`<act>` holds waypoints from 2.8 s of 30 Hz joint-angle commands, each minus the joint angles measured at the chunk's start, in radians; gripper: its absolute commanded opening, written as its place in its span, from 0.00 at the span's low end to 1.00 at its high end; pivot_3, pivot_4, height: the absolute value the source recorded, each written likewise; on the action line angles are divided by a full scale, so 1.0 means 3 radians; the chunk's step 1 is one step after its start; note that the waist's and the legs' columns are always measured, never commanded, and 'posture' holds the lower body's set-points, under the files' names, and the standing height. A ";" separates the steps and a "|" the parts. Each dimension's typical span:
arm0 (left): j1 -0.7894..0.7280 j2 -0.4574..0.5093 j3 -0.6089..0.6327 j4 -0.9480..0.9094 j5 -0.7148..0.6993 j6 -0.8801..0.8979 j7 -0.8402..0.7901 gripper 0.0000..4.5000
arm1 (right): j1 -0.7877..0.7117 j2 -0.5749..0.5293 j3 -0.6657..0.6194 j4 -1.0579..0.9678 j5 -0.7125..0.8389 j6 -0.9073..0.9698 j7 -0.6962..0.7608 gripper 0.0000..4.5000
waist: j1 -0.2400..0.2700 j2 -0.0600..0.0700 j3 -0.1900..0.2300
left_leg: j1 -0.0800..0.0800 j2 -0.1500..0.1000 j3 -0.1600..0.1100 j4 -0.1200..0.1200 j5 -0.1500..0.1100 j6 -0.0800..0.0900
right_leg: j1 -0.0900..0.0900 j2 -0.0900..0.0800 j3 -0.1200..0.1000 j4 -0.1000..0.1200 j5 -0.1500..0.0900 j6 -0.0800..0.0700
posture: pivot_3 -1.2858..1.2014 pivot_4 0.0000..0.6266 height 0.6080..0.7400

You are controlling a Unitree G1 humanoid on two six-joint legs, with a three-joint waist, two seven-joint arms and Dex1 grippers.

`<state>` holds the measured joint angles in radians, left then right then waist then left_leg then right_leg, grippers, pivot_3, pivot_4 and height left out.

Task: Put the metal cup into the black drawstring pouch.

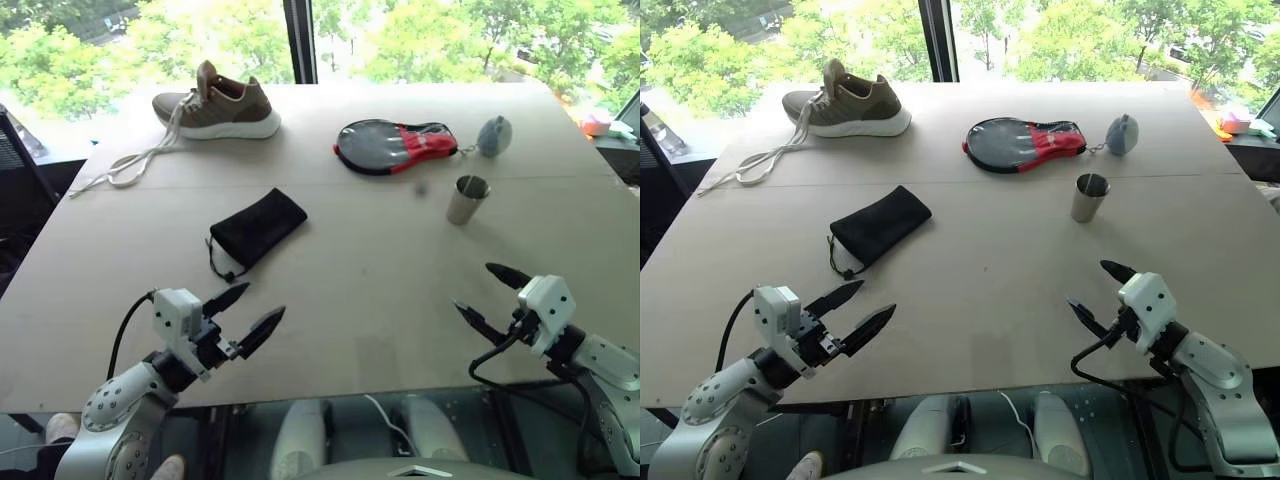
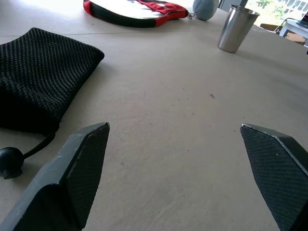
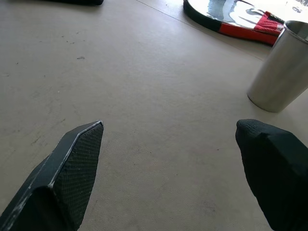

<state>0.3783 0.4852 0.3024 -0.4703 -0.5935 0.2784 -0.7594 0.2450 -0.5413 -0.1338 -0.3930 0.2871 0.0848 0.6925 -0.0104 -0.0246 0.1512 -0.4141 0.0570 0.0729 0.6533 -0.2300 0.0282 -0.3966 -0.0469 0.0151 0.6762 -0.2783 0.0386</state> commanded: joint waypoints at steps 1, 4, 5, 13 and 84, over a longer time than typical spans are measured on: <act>-0.0014 0.0025 0.0080 -0.0135 -0.0114 0.0021 0.0030 1.00 | -0.0030 0.0021 0.0005 -0.0162 0.0030 -0.0061 -0.0008 0.99 | 0.0000 0.0000 0.0000 | 0.0000 0.0000 0.0000 0.0000 0.0000 0.0000 | 0.0000 0.0000 0.0000 0.0000 0.0000 0.0000 | 0.52 0.24 1.00; -0.0057 0.0039 0.0151 -0.0162 -0.0240 0.0115 0.0085 1.00 | -0.0123 0.0085 0.0113 -0.0173 0.0026 -0.0117 -0.0008 0.99 | -0.0002 0.0000 0.0000 | 0.0000 0.0001 -0.0001 0.0000 0.0000 0.0000 | 0.0000 0.0000 0.0000 0.0000 0.0000 0.0000 | 0.52 0.24 1.00; -0.0060 0.0044 0.0154 -0.0164 -0.0253 0.0125 0.0092 1.00 | -0.0137 0.0098 0.0128 -0.0165 0.0010 -0.0139 -0.0011 0.99 | -0.0002 0.0000 0.0000 | 0.0000 0.0001 0.0000 0.0000 0.0000 0.0000 | 0.0000 0.0000 0.0000 0.0001 0.0000 0.0000 | 0.52 0.24 1.00; -0.0277 0.0008 0.0327 -0.0118 -0.0595 0.0372 0.0374 1.00 | -0.0374 0.0161 0.0354 -0.0201 0.0104 -0.0271 0.0137 0.99 | 0.0000 0.0000 0.0000 | 0.0000 0.0001 -0.0001 0.0000 0.0000 0.0000 | 0.0000 0.0000 -0.0001 -0.0001 0.0000 0.0000 | 0.52 0.24 1.00; -0.2748 0.1377 -0.1149 0.1952 0.1256 0.0454 -0.0709 0.01 | -0.0831 0.0253 0.0802 -0.0416 -0.0002 0.0084 -0.0047 1.00 | 0.0023 -0.0007 0.0005 | -0.0007 -0.0001 0.0011 0.0002 -0.0002 0.0003 | -0.0003 -0.0002 -0.0013 0.0007 0.0008 0.0015 | 0.52 0.24 1.00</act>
<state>-0.4561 0.8831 -0.0764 0.3067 -0.1433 0.1462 -0.9874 0.0107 -0.4639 0.1393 -0.4610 0.2776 0.0701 0.7127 -0.0035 -0.0265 0.1527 -0.4163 0.0566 0.0742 0.6540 -0.2307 0.0292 -0.3974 -0.0474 0.0112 0.6782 -0.2760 0.0432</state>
